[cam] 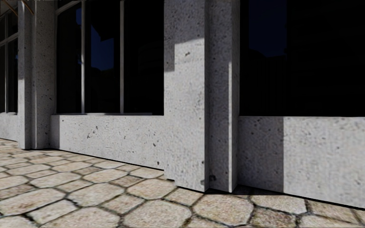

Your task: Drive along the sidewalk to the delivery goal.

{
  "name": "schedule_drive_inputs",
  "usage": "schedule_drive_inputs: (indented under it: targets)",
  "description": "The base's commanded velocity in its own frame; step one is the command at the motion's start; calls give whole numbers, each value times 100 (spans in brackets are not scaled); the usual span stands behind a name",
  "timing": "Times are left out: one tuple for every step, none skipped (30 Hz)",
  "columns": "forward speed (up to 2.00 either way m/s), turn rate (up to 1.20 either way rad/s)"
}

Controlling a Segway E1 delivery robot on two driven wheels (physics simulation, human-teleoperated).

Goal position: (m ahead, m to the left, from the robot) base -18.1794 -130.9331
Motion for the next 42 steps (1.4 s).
schedule_drive_inputs:
  targets:
    - [-30, -57]
    - [-30, -57]
    - [-30, -60]
    - [-30, -65]
    - [-30, -66]
    - [-30, -67]
    - [-30, -67]
    - [-30, -67]
    - [-30, -67]
    - [-30, -67]
    - [-30, -67]
    - [-30, -67]
    - [-30, -67]
    - [-30, -67]
    - [-30, -67]
    - [-33, -67]
    - [-34, -67]
    - [-40, -67]
    - [-43, -67]
    - [-48, -67]
    - [-51, -67]
    - [-51, -67]
    - [-51, -67]
    - [-51, -67]
    - [-51, -67]
    - [-51, -67]
    - [-51, -67]
    - [-51, -67]
    - [-51, -67]
    - [-50, -67]
    - [-50, -67]
    - [-50, -67]
    - [-50, -67]
    - [-50, -67]
    - [-50, -67]
    - [-50, -67]
    - [-48, -67]
    - [-42, -67]
    - [0, -67]
    - [0, -67]
    - [0, -67]
    - [0, -67]
